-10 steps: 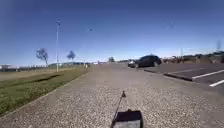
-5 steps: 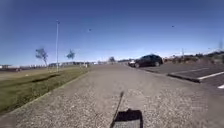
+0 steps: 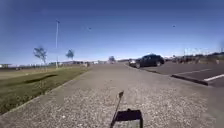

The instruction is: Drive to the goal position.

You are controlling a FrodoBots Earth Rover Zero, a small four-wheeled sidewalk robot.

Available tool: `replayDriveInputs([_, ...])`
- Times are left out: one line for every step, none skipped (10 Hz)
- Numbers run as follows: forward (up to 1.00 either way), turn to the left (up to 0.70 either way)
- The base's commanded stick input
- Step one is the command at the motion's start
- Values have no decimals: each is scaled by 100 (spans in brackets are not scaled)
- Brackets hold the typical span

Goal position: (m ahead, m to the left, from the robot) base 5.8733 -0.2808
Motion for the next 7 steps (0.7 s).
replayDriveInputs([70, 0])
replayDriveInputs([70, 0])
replayDriveInputs([70, 0])
replayDriveInputs([70, 0])
replayDriveInputs([70, 0])
replayDriveInputs([70, 0])
replayDriveInputs([70, 0])
